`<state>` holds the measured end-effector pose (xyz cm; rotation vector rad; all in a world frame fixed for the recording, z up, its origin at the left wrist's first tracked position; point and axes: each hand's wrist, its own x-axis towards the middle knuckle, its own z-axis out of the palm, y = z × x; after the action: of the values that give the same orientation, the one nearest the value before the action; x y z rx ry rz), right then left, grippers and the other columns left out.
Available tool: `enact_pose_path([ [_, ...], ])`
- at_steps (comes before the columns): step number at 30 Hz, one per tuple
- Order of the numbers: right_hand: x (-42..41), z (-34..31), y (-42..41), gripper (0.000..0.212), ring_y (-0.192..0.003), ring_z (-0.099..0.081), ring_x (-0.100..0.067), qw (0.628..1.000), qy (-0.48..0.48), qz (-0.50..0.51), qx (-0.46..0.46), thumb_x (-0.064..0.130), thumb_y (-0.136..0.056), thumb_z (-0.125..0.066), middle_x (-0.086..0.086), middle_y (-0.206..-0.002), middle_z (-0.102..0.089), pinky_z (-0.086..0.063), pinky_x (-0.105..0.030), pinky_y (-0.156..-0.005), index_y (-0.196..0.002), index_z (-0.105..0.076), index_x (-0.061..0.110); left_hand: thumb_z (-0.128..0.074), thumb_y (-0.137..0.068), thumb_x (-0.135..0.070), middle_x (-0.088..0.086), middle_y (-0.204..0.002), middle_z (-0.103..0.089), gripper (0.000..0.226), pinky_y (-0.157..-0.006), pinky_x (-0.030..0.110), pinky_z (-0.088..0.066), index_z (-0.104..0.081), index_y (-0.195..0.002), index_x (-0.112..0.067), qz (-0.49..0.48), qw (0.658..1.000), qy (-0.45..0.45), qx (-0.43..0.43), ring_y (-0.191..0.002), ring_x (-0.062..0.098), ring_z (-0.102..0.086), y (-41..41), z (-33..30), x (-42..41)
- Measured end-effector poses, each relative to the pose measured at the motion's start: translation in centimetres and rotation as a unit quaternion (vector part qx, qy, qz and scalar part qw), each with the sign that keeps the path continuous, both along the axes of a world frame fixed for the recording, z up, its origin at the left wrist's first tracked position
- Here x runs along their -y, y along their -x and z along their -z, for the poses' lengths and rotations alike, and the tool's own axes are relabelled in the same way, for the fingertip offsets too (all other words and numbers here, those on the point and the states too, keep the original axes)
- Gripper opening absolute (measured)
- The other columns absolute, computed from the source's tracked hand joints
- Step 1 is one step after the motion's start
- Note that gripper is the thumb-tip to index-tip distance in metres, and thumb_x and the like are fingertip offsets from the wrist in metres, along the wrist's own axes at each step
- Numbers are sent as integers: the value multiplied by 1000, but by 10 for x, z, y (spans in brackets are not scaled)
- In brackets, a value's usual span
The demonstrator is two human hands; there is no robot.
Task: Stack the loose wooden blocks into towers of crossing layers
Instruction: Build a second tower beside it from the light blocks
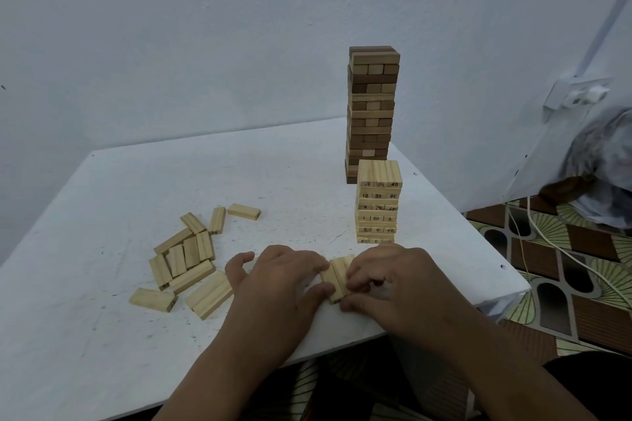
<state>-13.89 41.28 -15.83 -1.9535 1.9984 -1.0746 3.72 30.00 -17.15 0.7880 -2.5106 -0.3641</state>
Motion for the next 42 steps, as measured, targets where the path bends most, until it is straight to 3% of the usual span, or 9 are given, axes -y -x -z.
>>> enact_pose_path([
  [4,5,2,-7,34,-76,-59,-3,999,20,22,-27,57,-71,-68,15,-75,-66,-48,-24,-69,-70,-73,23,-44,-88,-57,-34,-101,-60,27,-101,39,-15,-62,-103,-44,0,1000,-7,4,-108,-8,-47,1,-2,0],
  [7,8,3,-7,33,-73,-58,-4,999,28,26,-34,56,-72,-66,14,-73,-65,-49,-29,-67,-67,-71,24,-52,-89,-37,-33,-103,-63,19,-102,43,-19,-66,-102,-41,7,1000,-16,-17,-107,-6,-50,1,-1,1],
  [10,8,3,-5,31,-74,-60,-4,999,27,21,-34,55,-73,-66,14,-73,-67,-52,-33,-67,-68,-73,25,-54,-86,-21,-31,-106,-64,28,-103,45,-20,-69,-101,-39,5,999,-24,-24,-107,-5,-51,0,2,4],
  [15,10,4,-4,33,-72,-59,-4,998,29,18,-44,55,-74,-63,14,-72,-68,-53,-32,-66,-68,-74,25,-49,-90,-33,-33,-106,-61,25,-107,45,-12,-63,-107,-45,4,1000,-15,18,-113,-5,-47,2,-4,3],
  [20,10,5,-2,31,-71,-59,-3,998,35,5,-45,53,-77,-65,14,-72,-68,-52,-29,-67,-69,-74,24,-56,-85,-30,-30,-106,-64,27,-100,61,-29,-65,-107,-44,21,999,-32,8,-108,2,-53,4,-2,5],
  [24,10,3,-2,32,-70,-59,-3,998,36,-2,-43,54,-75,-65,14,-70,-68,-52,-30,-66,-68,-74,24,-52,-85,-31,-30,-106,-62,30,-103,57,-24,-66,-108,-46,23,999,-23,23,-111,1,-51,4,-4,6],
  [29,8,5,-13,50,-68,-52,-6,997,28,59,-48,72,-66,-66,13,-65,-61,-44,-26,-62,-63,-65,22,-51,-84,-35,-33,-106,-61,31,-104,49,-15,-67,-106,-49,15,999,-12,38,-114,-4,-47,5,-6,7],
  [36,5,3,-18,26,-77,-51,-2,996,-4,84,-27,51,-66,-70,19,-73,-57,-44,-22,-67,-69,-57,29,-56,-85,-50,-36,-105,-57,20,-106,39,-5,-67,-102,-49,17,998,-15,52,-117,-11,-39,3,-8,10],
  [42,-3,-6,-4,37,-93,-56,-13,998,-20,12,55,23,-62,-79,12,-95,-58,-51,-37,-76,-83,-49,28,-57,-70,-51,-43,-121,-49,20,-109,38,-2,-62,-88,-43,65,996,-41,40,-131,-18,-25,-2,-7,9],
])
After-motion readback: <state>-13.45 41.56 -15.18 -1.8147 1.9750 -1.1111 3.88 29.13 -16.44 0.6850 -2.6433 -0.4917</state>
